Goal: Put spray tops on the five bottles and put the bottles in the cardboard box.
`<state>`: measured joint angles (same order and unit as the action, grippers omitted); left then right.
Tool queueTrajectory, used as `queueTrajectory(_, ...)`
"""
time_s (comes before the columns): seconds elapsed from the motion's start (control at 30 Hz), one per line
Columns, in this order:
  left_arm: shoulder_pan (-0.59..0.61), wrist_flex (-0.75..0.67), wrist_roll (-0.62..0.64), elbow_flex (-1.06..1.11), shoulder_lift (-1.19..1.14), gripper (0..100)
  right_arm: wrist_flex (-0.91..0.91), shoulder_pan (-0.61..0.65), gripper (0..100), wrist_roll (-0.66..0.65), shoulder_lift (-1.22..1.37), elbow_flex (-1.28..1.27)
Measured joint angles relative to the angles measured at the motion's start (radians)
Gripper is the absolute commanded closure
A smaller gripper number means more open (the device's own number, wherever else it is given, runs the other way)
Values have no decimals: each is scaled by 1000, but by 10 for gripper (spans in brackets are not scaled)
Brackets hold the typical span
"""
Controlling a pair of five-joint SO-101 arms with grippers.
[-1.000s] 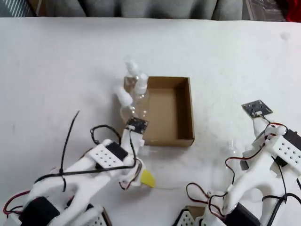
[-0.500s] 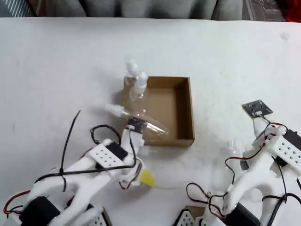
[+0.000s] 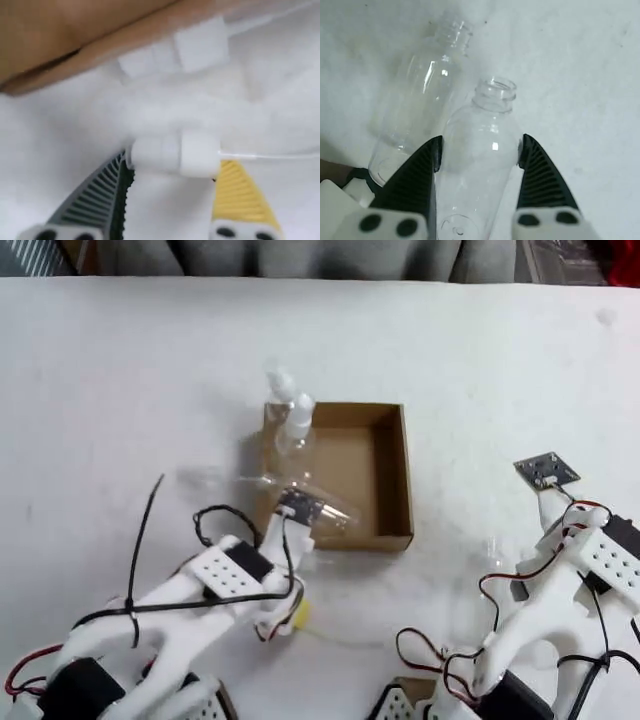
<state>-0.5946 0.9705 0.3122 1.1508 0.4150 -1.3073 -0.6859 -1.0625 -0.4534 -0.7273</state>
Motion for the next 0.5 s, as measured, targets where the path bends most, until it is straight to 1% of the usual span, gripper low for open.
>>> queueTrajectory(0.1,2,17,-74,-6,0,978,0,0,982,0,0,0)
queueTrajectory(0.27,5,132,-201,-40,-17,979,0,0,982,0,0,0)
queueTrajectory(0.5,5,175,-252,-44,-18,979,0,0,982,0,0,0)
